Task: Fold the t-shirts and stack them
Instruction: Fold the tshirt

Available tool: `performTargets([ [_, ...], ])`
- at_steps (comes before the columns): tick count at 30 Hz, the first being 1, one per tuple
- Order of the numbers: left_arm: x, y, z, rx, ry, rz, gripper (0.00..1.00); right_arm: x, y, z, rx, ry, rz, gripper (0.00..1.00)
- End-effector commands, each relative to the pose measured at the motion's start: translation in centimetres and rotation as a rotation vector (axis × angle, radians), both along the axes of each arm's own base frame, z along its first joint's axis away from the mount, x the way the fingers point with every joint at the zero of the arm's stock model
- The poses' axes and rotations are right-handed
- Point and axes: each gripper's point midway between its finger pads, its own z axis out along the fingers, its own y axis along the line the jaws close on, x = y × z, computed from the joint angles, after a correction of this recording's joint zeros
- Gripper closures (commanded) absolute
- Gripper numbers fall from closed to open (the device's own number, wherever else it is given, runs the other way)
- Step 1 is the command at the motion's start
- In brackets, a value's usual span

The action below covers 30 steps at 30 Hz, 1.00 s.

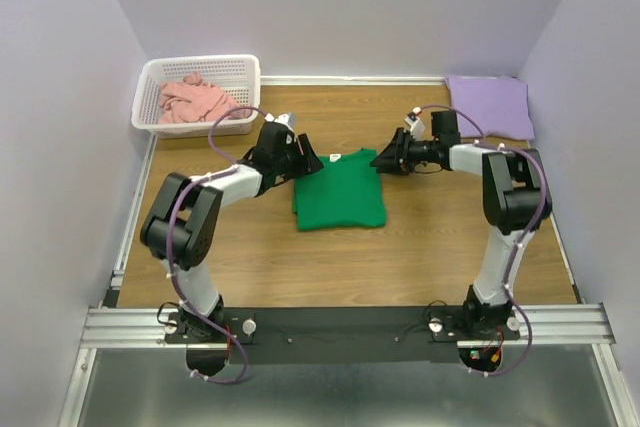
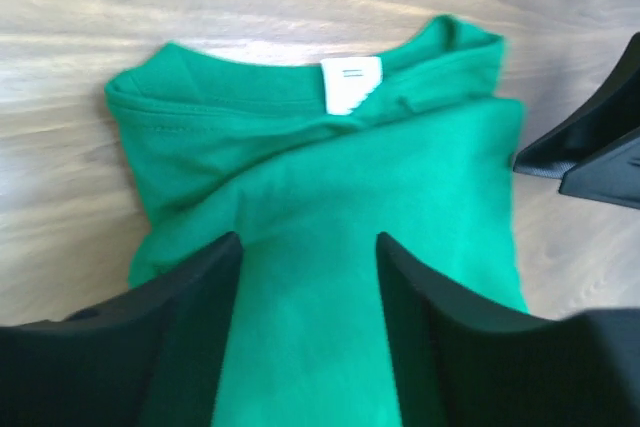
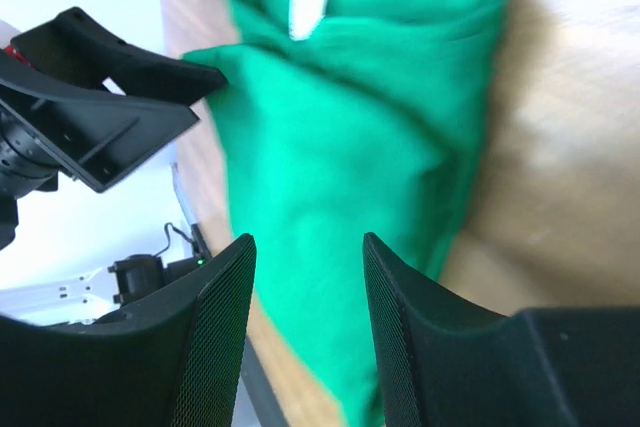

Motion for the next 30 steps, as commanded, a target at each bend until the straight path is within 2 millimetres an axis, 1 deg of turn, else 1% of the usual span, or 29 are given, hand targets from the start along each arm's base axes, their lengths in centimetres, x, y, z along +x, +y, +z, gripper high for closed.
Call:
performTargets([
  [1, -1.4, 0.7, 5.0, -0.010, -0.077, -0.024, 0.30, -1.7, 1.4, 4.1, 0.005, -0.074, 0.018, 0.44],
  [2, -2.1, 0.5, 5.3, -0.011, -0.067, -0.033, 0.29, -2.7, 1.8, 4.7, 0.006, -0.081, 0.032, 0.44],
  [3, -3.2, 0.0, 5.2, -0.018, -0.052, -0.051, 0.29, -3.9, 2.9, 4.6, 0.007, -0.077, 0.063, 0.44],
  [4, -4.0, -0.2, 6.1, -0.030, -0.058, -0.060, 0.29, -4.6, 3.4, 4.6, 0.007, -0.068, 0.076, 0.45],
  [5, -5.3, -0.2, 5.3, -0.035, -0.028, -0.064, 0.29, -6.2, 4.3, 4.4, 0.008, -0.058, 0.108, 0.47],
  [6, -6.4, -0.6, 5.8, -0.047, -0.033, -0.077, 0.30, -7.1, 4.8, 4.2, 0.005, -0.051, 0.127, 0.48],
  [7, -7.2, -0.6, 5.3, -0.048, -0.016, -0.079, 0.37, -7.9, 5.1, 3.9, 0.004, -0.046, 0.145, 0.49],
  [8, -7.9, -0.6, 5.0, -0.055, -0.003, -0.082, 0.42, -8.6, 5.4, 3.5, 0.001, -0.036, 0.160, 0.50],
  [9, -9.5, -0.2, 3.2, -0.046, 0.044, -0.081, 0.47, -9.8, 5.6, 2.5, -0.008, -0.010, 0.174, 0.54],
  [10, -10.2, 0.0, 2.2, -0.041, 0.065, -0.084, 0.53, -10.2, 5.5, 1.9, -0.014, 0.003, 0.173, 0.58],
  [11, -10.6, 0.2, 1.3, -0.038, 0.078, -0.083, 0.64, -10.4, 5.3, 1.2, -0.020, 0.011, 0.166, 0.68],
  [12, -11.6, 0.7, -0.3, -0.020, 0.114, -0.080, 0.68, -10.6, 5.1, 0.5, -0.029, 0.022, 0.163, 0.72],
  [13, -12.0, 1.1, -1.9, 0.004, 0.147, -0.073, 0.76, -10.9, 4.9, -0.9, -0.037, 0.040, 0.173, 0.74],
  [14, -12.3, 1.4, -2.8, 0.017, 0.171, -0.068, 0.79, -11.1, 4.8, -1.7, -0.041, 0.057, 0.179, 0.76],
  [15, -13.0, 1.7, -4.3, 0.030, 0.217, -0.072, 0.81, -11.3, 4.4, -3.2, -0.049, 0.097, 0.175, 0.78],
  [16, -13.4, 1.9, -5.0, 0.039, 0.238, -0.070, 0.85, -11.6, 3.9, -4.2, -0.054, 0.118, 0.173, 0.80],
  [17, -13.8, 2.5, -6.0, 0.051, 0.268, -0.050, 0.91, -11.4, 3.2, -4.9, -0.059, 0.134, 0.153, 0.82],
  [18, -13.9, 2.9, -6.4, 0.059, 0.280, -0.035, 0.92, -11.3, 2.5, -5.8, -0.077, 0.139, 0.134, 0.83],
  [19, -14.1, 3.5, -6.7, 0.068, 0.291, -0.019, 0.92, -11.7, 1.7, -6.8, -0.096, 0.167, 0.114, 0.84],
  [20, -13.8, 4.4, -7.0, 0.082, 0.293, 0.012, 0.92, -11.5, 0.7, -7.2, -0.106, 0.176, 0.082, 0.85],
  [21, -14.0, 4.7, -6.8, 0.086, 0.285, 0.017, 0.92, -11.4, 0.2, -7.3, -0.111, 0.180, 0.067, 0.85],
  [22, -14.1, 5.0, -6.7, 0.096, 0.279, 0.014, 0.92, -11.6, 0.3, -7.0, -0.102, 0.180, 0.071, 0.85],
  [23, -13.9, 5.1, -6.3, 0.101, 0.264, 0.013, 0.91, -11.4, 0.4, -5.7, -0.090, 0.151, 0.072, 0.85],
  [25, -13.7, 4.9, -5.1, 0.094, 0.221, -0.009, 0.89, -11.4, 1.4, -3.7, -0.058, 0.135, 0.087, 0.83],
  [26, -13.7, 4.9, -4.8, 0.093, 0.213, -0.013, 0.88, -11.2, 2.0, -1.8, -0.045, 0.088, 0.097, 0.83],
  [27, -13.6, 4.7, -4.2, 0.084, 0.199, -0.025, 0.88, -11.2, 3.3, -0.5, -0.034, 0.055, 0.126, 0.82],
  [29, -13.7, 4.4, -4.0, 0.076, 0.196, -0.038, 0.88, -11.3, 5.0, 1.4, -0.016, 0.028, 0.151, 0.82],
  [30, -13.6, 4.4, -3.9, 0.073, 0.193, -0.040, 0.88, -11.5, 6.8, 2.8, -0.003, -0.005, 0.190, 0.82],
])
